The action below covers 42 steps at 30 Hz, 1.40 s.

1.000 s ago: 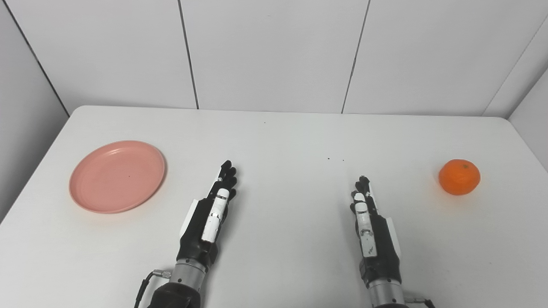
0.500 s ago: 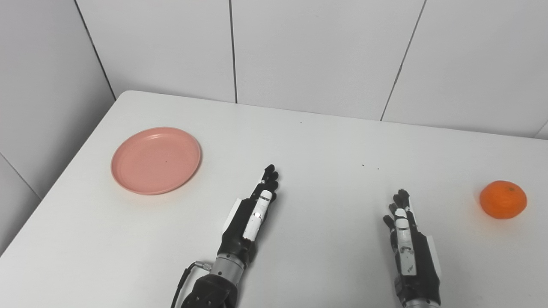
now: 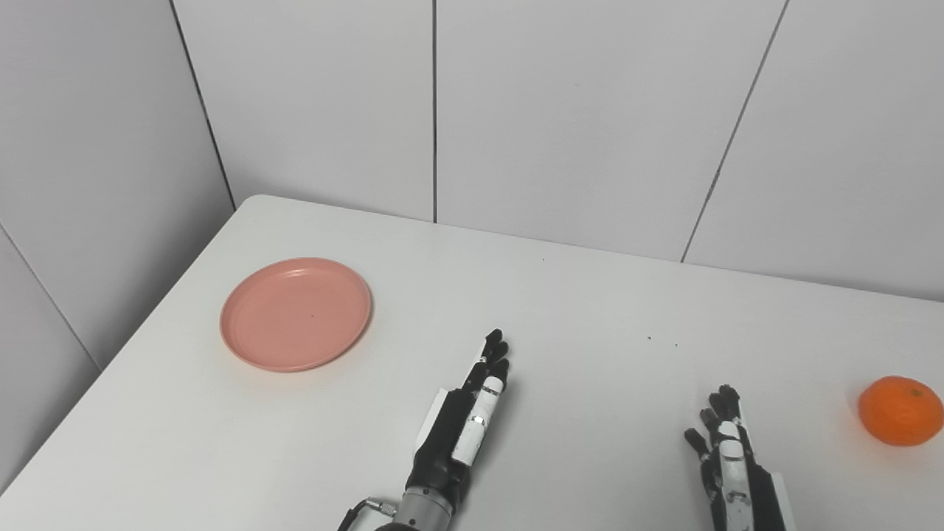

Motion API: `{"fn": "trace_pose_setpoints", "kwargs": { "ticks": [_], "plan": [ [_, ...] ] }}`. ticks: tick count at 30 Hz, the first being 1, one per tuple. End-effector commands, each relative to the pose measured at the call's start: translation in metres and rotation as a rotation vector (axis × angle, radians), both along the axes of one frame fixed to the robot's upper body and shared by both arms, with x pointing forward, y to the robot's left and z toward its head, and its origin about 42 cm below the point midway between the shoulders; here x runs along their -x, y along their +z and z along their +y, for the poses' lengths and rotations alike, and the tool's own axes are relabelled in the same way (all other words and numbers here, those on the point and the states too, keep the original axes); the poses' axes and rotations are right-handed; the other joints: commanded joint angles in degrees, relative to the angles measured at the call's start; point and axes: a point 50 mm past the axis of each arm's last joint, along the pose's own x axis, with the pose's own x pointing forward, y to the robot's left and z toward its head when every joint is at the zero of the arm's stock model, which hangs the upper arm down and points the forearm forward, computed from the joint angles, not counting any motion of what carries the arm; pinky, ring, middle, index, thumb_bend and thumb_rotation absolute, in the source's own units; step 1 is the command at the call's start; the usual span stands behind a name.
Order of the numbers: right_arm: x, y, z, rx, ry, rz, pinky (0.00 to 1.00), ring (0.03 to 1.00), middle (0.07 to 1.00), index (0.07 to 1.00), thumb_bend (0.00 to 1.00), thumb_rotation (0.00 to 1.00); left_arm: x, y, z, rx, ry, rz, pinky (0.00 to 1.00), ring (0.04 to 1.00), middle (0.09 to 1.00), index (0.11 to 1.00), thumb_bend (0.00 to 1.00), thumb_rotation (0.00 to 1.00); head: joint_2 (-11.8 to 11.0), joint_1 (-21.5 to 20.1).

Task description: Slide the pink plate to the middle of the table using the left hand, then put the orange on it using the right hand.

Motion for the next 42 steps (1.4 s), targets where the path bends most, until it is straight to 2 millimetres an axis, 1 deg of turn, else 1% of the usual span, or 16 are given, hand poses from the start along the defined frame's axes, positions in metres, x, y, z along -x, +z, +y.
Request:
{"fn": "trace_pose_setpoints", "kwargs": {
  "ticks": [1,17,22,26,32,38,42],
  "plan": [
    [0.001,0.008,-0.002,0.0,-0.002,-0.055,1.0,1.0,1.0,1.0,0.2,1.0,0.0,0.006,-0.011,0.016,-0.018,-0.024,0.96,0.986,0.996,0.988,0.34,1.0,0.1,-0.2],
    [0.002,0.01,0.0,0.007,-0.005,-0.051,1.0,1.0,1.0,1.0,0.19,1.0,-0.001,0.007,-0.009,0.011,-0.015,-0.032,0.97,0.986,0.998,0.989,0.35,1.0,0.5,-0.5],
    [0.003,0.01,0.0,0.014,0.0,-0.05,1.0,1.0,1.0,1.0,0.19,1.0,-0.006,0.01,-0.005,0.017,-0.007,-0.057,0.97,0.983,0.993,0.984,0.34,1.0,0.5,-0.3],
    [0.002,0.009,-0.001,0.022,0.0,-0.052,1.0,1.0,1.0,1.0,0.2,1.0,-0.012,0.019,-0.001,0.001,-0.014,-0.085,0.98,0.983,0.995,0.986,0.34,1.0,0.5,-0.2],
    [0.002,0.01,0.0,0.02,-0.001,-0.047,1.0,1.0,1.0,1.0,0.19,1.0,-0.02,0.035,0.002,0.013,-0.024,-0.125,1.0,0.991,1.0,0.991,0.37,1.0,0.5,0.1],
    [0.002,0.01,0.001,0.012,-0.004,-0.05,1.0,1.0,1.0,1.0,0.18,1.0,-0.024,0.051,0.008,0.003,-0.029,-0.174,0.99,0.988,1.0,0.99,0.38,1.0,0.6,0.2],
    [0.002,0.009,0.0,0.007,0.0,-0.049,1.0,1.0,1.0,1.0,0.19,1.0,-0.026,0.065,0.015,-0.003,-0.032,-0.21,0.98,0.987,1.0,0.987,0.39,1.0,0.7,0.5]
  ]
}}
